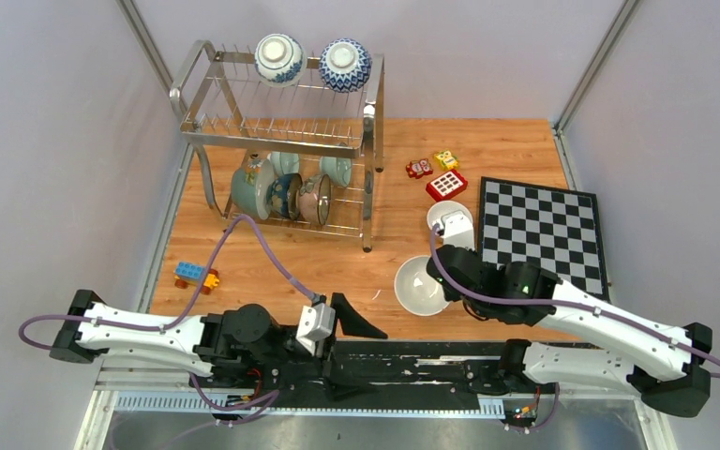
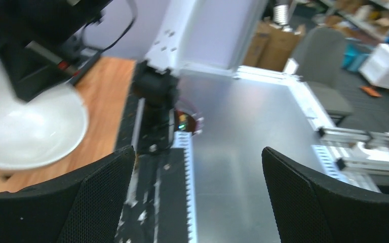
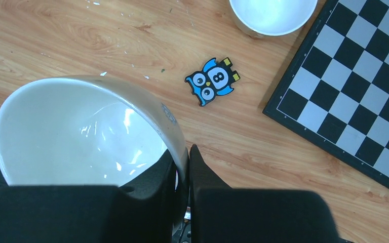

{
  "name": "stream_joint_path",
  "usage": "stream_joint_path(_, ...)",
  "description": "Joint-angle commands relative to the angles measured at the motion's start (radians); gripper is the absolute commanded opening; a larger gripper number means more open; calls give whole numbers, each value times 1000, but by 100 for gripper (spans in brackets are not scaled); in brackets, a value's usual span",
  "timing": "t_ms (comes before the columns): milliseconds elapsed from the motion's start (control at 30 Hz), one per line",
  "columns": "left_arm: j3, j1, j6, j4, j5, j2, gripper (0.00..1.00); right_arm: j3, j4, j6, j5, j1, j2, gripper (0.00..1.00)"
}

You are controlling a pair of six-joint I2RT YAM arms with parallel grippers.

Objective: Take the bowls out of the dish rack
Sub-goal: Place the bowl with the bowl.

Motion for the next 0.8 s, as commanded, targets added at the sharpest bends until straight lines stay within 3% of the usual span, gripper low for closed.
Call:
stream_joint_path(0,-8,9,-40,190,281,24,94,-58,85,35,54,9,-53,3)
stream_joint_path(233,-16,9,153,147,400,22,92,-78,101,16,54,8,-55,3)
stream_joint_path(433,-5,9,182,178,412,23,93,-78,95,18,64,7,-61,3)
stream_joint_path(533,29,9,140,89,289,38,100,-70,81,32,84,-4,-58,3)
stream_joint_path(633,25,9,43,37,37,26,100,-34,36,48,98,-67,-40,3)
stream_joint_path(767,38,10,-111,-148,-346,9,100,10,45,12,-26,-290,-45,3)
